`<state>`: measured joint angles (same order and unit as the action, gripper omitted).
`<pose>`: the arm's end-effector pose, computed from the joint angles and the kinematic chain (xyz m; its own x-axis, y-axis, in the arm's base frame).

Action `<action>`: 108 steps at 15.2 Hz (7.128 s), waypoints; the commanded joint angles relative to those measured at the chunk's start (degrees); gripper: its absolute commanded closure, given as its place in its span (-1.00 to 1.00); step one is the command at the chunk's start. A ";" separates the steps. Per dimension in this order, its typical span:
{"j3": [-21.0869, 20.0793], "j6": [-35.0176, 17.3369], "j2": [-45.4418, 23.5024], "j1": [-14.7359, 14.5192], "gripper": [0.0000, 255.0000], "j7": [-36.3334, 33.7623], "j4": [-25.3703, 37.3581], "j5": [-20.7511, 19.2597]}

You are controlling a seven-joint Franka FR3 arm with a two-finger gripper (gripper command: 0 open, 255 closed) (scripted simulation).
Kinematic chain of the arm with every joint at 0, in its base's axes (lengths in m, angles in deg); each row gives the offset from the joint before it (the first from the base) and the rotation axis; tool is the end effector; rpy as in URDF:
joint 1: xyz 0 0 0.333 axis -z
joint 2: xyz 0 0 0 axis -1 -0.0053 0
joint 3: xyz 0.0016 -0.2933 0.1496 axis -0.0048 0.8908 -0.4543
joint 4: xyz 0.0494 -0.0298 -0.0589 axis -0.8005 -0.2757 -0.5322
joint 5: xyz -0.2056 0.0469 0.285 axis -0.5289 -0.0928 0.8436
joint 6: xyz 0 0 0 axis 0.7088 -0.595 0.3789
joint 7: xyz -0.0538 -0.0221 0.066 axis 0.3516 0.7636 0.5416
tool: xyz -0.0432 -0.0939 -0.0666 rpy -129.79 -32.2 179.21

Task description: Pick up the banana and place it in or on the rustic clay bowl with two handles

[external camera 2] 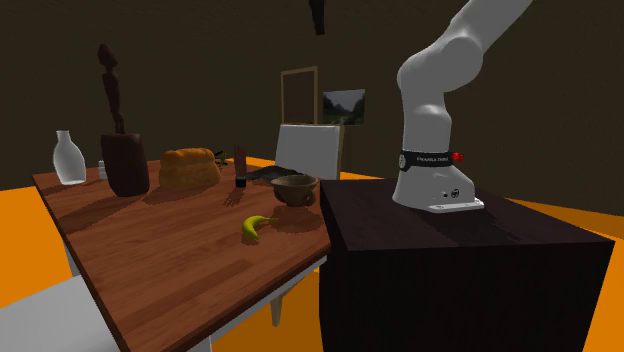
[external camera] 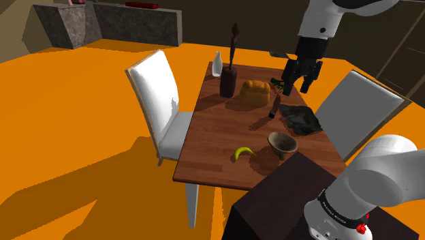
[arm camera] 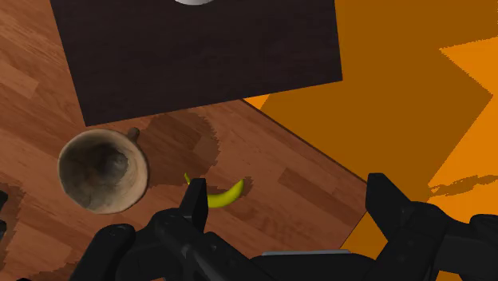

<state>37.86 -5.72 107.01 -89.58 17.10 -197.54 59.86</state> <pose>0.2494 0.0087 0.5712 0.9836 -0.1193 -0.1352 -0.1360 -0.9831 -0.1223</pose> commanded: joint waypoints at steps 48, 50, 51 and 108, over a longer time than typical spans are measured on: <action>5.10 -75.46 -76.31 1.96 -1.00 52.51 0.74 4.72; 5.10 -75.46 -76.32 1.96 -1.00 52.51 0.74 4.72; 5.10 -75.46 -76.32 1.96 -1.00 52.51 0.74 4.72; 18.83 -54.59 -45.44 5.83 1.00 58.55 -8.68 -8.39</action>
<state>55.76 -60.21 61.40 -84.72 73.95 -205.98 51.83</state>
